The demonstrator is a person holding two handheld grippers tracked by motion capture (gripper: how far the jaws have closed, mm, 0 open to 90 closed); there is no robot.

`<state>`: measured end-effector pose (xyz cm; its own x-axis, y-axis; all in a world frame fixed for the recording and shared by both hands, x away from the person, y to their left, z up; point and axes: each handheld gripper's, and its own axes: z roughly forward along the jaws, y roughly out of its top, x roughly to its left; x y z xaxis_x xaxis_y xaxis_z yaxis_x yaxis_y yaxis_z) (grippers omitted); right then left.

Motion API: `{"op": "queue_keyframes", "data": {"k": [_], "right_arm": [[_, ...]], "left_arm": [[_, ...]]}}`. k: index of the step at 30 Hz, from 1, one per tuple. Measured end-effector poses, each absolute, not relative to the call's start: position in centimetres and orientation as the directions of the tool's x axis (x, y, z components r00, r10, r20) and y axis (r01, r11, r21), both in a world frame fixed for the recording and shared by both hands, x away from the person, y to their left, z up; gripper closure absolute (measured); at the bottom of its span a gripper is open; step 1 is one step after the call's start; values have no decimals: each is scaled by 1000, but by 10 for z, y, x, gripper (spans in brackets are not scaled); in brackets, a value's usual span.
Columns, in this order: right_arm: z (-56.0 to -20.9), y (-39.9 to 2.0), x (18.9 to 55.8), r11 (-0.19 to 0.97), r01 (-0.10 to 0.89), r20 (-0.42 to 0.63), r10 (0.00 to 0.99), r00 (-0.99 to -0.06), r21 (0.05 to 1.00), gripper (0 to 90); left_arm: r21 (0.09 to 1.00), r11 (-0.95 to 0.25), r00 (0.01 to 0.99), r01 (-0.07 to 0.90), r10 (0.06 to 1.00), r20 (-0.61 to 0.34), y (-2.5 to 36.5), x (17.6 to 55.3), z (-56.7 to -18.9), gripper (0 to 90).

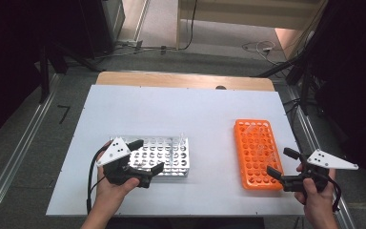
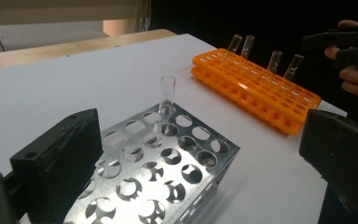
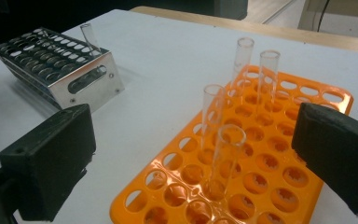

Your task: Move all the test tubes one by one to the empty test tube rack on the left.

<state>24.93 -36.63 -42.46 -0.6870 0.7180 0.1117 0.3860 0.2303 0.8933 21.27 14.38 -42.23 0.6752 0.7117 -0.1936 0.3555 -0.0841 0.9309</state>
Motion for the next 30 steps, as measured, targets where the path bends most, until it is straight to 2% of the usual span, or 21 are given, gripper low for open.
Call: {"op": "queue_keyframes", "data": {"k": [1,6,15,19,30], "right_arm": [[-427,-368,251,227,392,115,724,-680,891,36],[-438,-372,258,233,432,139,727,-673,871,70],[-456,-368,265,271,504,136,763,-631,820,281],[-458,-366,266,280,504,131,760,-636,817,405],[-465,-359,266,332,507,105,748,-655,795,602]], "left_arm": [[929,-83,671,360,715,-196,146,212,-423,0],[928,-65,654,366,727,-207,156,209,-426,0],[928,-48,632,370,745,-214,165,209,-426,0],[927,-48,632,373,745,-215,164,210,-426,0],[926,-45,630,375,745,-219,164,210,-426,0]]}}
